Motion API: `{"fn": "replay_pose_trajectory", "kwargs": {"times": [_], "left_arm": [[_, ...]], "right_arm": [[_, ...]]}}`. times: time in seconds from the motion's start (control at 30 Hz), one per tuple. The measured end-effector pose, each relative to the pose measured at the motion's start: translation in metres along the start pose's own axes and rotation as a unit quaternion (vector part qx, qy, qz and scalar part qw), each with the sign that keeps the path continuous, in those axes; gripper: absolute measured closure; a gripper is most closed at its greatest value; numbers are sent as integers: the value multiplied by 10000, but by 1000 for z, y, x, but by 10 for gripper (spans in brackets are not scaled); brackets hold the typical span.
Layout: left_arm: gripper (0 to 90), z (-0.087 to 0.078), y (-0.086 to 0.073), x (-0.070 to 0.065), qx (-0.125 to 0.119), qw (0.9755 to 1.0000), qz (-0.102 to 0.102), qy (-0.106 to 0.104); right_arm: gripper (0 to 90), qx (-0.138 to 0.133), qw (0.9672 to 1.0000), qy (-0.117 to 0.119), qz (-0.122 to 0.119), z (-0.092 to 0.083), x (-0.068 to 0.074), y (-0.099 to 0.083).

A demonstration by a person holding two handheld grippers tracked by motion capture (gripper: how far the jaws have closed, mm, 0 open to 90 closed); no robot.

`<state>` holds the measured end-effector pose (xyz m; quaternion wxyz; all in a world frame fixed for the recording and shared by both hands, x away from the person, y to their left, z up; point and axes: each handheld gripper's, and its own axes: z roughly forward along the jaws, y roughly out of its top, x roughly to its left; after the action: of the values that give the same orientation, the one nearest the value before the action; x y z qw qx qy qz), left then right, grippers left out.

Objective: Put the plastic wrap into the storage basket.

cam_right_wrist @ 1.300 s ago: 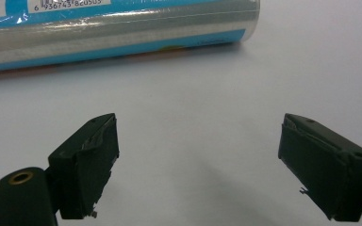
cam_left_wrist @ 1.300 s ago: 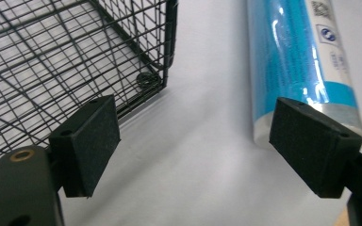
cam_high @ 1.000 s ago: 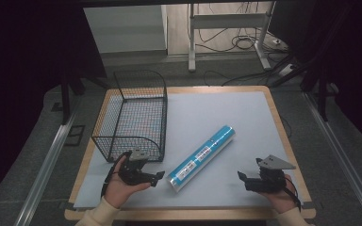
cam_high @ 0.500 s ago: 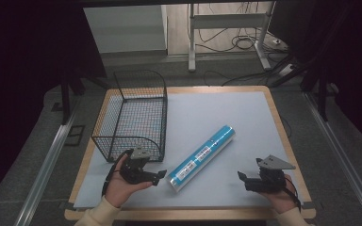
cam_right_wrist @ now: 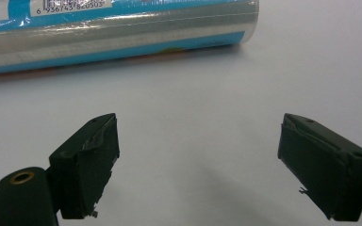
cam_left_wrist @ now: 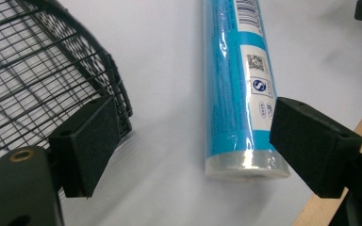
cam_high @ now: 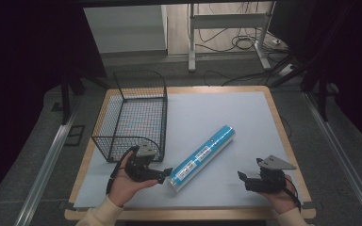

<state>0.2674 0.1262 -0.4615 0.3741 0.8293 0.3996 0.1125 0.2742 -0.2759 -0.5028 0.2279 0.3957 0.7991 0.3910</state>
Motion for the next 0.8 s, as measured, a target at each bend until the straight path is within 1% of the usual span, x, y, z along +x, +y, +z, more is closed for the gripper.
{"fn": "replay_pose_trajectory", "kwargs": {"times": [0.2,0.37,0.4,0.47,0.57,0.67,0.7,0.73,0.8], "left_arm": [[167,3,12,-6,25,10000,60,-18],[167,5,25,-12,49,9999,166,0],[167,5,25,-12,49,9999,166,0],[167,8,31,-16,56,9998,206,9],[166,12,36,-22,102,9994,320,-2],[166,14,39,-25,132,9992,376,-2],[166,17,42,-28,151,9988,459,57],[166,18,44,-29,180,9986,492,96],[166,21,45,-30,169,9984,529,105]], "right_arm": [[136,-9,10000,22,-23,0,3,0],[136,-12,10000,1,-14,-1,3,0],[136,-12,10000,1,-14,-1,3,0],[136,-47,10000,-13,3,-2,2,1],[136,-55,10000,-8,5,-2,2,1],[136,-61,10000,-6,1,-3,2,1],[136,-64,10000,-8,-14,-3,2,1],[136,-66,10000,-10,-19,-3,2,1],[136,-70,10000,-10,-19,-3,2,1]]}}
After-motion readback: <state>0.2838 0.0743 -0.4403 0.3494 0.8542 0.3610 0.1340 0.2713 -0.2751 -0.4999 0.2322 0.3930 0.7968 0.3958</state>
